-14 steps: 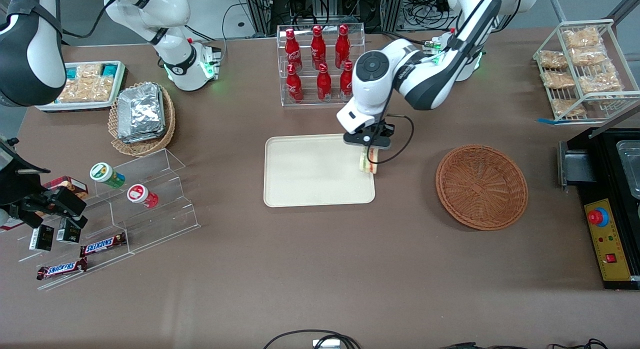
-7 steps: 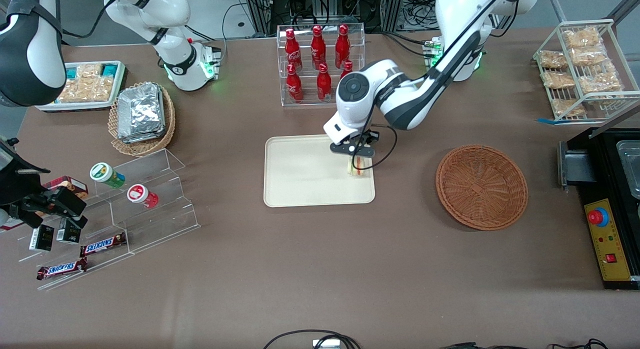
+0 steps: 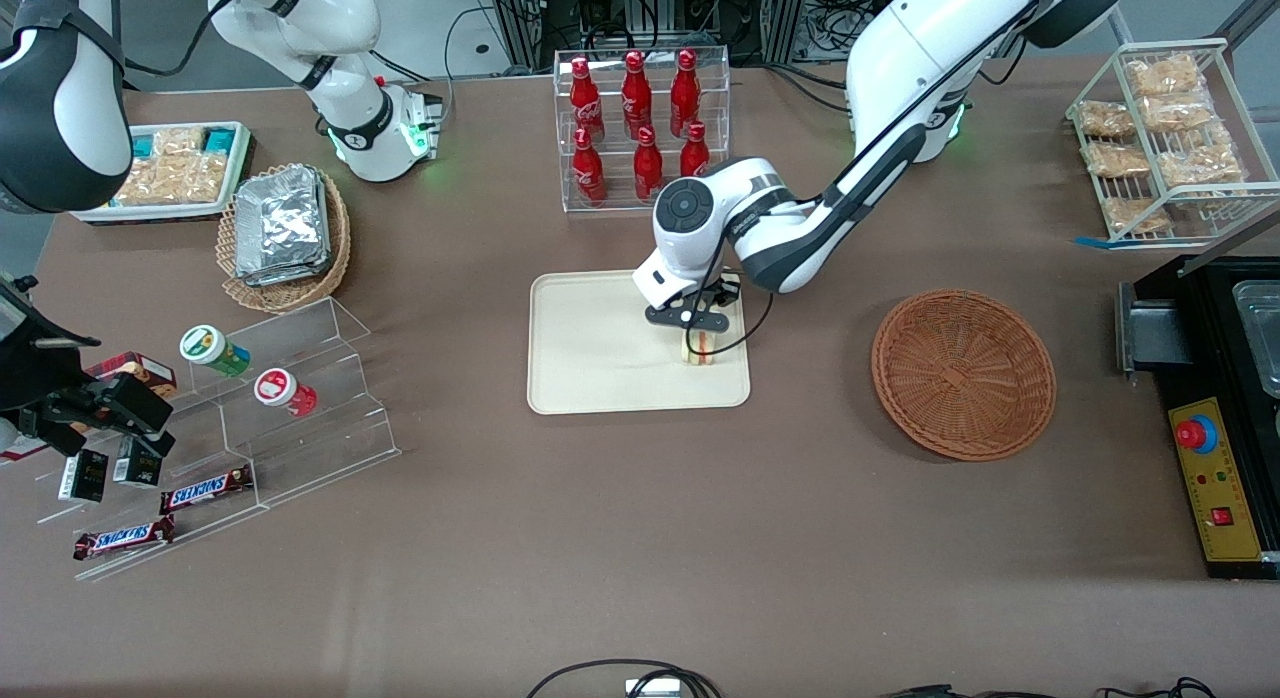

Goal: Place sandwich from basket to tray

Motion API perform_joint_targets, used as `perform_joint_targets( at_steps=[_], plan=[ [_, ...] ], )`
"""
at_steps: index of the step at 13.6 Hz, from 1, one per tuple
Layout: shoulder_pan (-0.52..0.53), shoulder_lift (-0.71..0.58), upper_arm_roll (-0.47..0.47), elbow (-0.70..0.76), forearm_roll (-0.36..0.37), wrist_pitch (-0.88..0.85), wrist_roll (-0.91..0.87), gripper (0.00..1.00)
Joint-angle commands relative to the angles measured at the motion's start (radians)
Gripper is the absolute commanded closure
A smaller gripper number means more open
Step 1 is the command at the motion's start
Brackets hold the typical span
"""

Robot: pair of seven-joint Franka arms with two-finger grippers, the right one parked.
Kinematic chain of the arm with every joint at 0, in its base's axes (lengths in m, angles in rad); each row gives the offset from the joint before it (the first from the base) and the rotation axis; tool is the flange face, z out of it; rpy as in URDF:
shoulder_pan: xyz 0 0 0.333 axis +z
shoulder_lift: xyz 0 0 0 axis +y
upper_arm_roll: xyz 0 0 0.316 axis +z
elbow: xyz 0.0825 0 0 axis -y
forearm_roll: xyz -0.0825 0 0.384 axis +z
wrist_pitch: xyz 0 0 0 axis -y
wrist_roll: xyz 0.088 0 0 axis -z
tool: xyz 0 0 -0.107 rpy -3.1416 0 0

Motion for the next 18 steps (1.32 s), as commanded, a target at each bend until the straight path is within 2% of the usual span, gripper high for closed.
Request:
perform_joint_targets(
  at_steps=[1, 2, 3, 9, 12, 15, 18],
  plan=[
    [-0.019, 0.018, 0.007, 0.031, 0.025, -0.006, -0.043, 0.48],
    [-0.019, 0.019, 0.007, 0.031, 0.027, -0.006, -0.057, 0.21],
    [-0.022, 0.019, 0.007, 0.031, 0.027, -0.007, -0.058, 0.00],
    [-0.016, 0.016, 0.011, 0.098, 0.014, -0.026, -0.092, 0.00],
    [-0.012, 0.006, 0.016, 0.195, 0.008, -0.139, -0.104, 0.00],
    [0.042, -0.008, 0.024, 0.270, 0.010, -0.246, -0.137, 0.00],
    [0.106, -0.068, 0.025, 0.282, 0.011, -0.320, -0.137, 0.00]
  ],
)
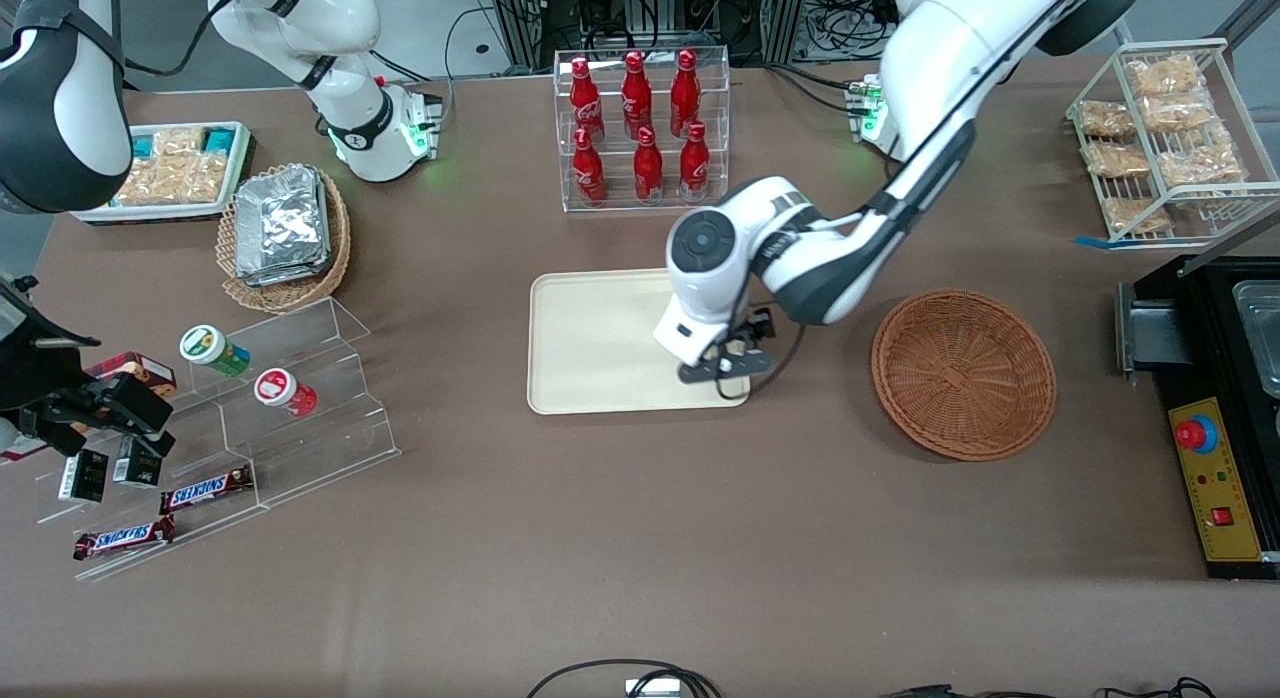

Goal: Place sandwich from basket to tray

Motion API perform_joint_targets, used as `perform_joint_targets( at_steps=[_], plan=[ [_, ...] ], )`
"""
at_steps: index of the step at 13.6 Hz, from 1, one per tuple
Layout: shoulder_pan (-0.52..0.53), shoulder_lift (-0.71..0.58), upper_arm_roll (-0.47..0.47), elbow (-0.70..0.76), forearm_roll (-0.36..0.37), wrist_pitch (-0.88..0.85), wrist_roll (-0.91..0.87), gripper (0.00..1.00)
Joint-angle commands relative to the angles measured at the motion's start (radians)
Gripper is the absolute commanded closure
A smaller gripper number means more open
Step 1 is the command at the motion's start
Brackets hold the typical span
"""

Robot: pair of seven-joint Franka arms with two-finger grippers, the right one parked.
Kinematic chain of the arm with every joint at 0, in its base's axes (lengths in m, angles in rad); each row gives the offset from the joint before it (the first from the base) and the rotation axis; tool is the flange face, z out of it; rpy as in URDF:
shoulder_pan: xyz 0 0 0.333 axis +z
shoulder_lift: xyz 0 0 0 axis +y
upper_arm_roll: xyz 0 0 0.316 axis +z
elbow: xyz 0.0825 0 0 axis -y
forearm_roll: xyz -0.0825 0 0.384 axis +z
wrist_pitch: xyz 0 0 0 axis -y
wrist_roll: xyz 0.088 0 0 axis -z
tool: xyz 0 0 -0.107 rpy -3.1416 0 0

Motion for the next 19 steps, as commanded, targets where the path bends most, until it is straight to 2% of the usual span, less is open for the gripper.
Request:
perform_joint_targets(
  at_steps=[1, 7, 10, 15, 19],
  plan=[
    [0.041, -0.082, -0.003, -0.002, 0.005, -0.070, -0.024, 0.00],
    [0.158, -0.135, -0.003, 0.136, 0.000, -0.300, -0.001, 0.00],
    [0.222, -0.211, 0.014, 0.131, -0.069, -0.339, 0.159, 0.00],
    [0.221, -0.395, 0.239, 0.084, -0.253, -0.385, 0.510, 0.00],
    [0.224, -0.501, 0.387, 0.078, -0.340, -0.478, 0.811, 0.00]
  ],
)
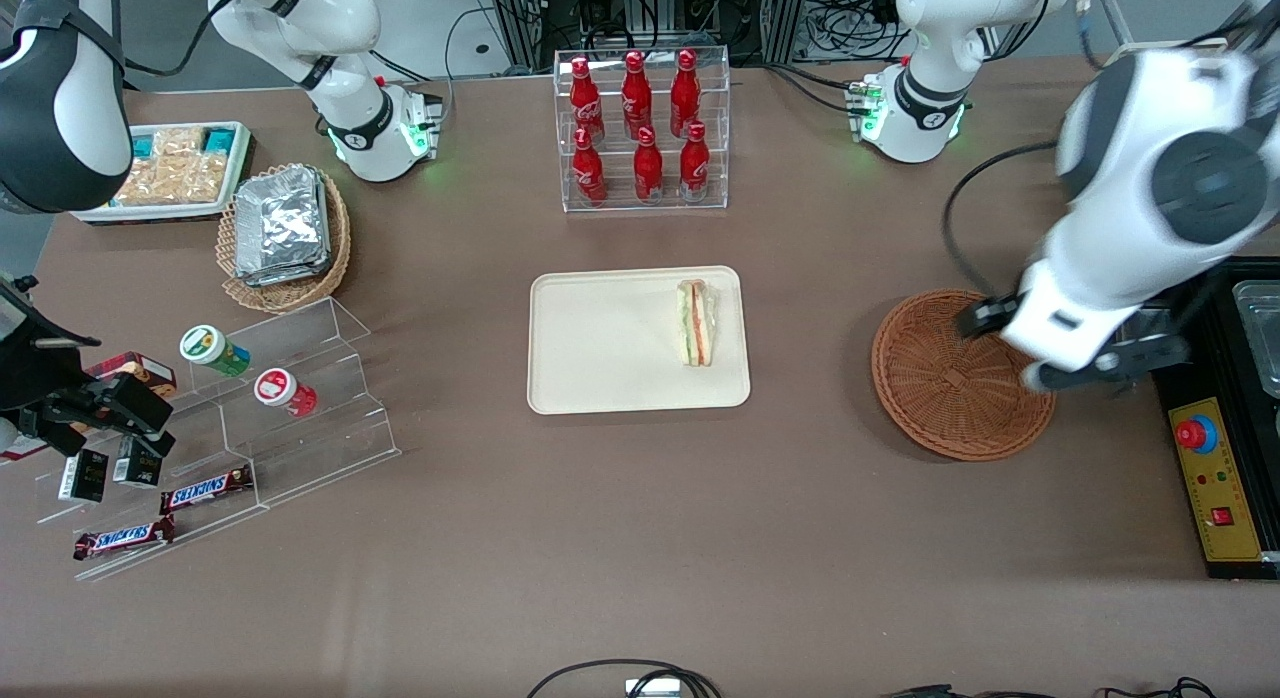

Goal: Place sandwich from basket to tray

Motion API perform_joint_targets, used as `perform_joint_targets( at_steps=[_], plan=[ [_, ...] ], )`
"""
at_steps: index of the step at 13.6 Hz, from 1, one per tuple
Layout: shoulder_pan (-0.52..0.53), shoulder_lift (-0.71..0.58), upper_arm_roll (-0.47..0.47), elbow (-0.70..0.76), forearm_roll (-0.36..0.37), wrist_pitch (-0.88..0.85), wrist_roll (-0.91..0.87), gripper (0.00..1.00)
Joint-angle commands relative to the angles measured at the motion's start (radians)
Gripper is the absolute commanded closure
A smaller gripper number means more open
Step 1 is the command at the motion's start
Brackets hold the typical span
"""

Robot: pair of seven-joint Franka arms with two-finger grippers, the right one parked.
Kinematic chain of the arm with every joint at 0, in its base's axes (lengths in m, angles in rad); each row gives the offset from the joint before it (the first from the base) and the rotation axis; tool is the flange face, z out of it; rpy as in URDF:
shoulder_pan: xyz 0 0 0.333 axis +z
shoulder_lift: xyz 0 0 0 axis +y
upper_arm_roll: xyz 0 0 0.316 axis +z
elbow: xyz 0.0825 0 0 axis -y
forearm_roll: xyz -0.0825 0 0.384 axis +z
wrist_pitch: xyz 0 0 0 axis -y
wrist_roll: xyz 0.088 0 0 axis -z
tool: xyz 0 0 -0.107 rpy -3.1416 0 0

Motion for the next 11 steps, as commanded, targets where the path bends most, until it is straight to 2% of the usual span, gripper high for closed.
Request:
perform_joint_targets(
  at_steps=[1, 6, 8, 11],
  plan=[
    [0.002, -0.093, 0.080, -0.044, -0.052, -0.022, 0.176, 0.00],
    [0.005, -0.159, 0.130, -0.040, -0.075, -0.060, 0.425, 0.00],
    [0.005, -0.168, 0.131, -0.037, -0.121, -0.068, 0.463, 0.00],
    [0.000, -0.167, 0.130, -0.038, -0.131, -0.069, 0.462, 0.00]
  ],
)
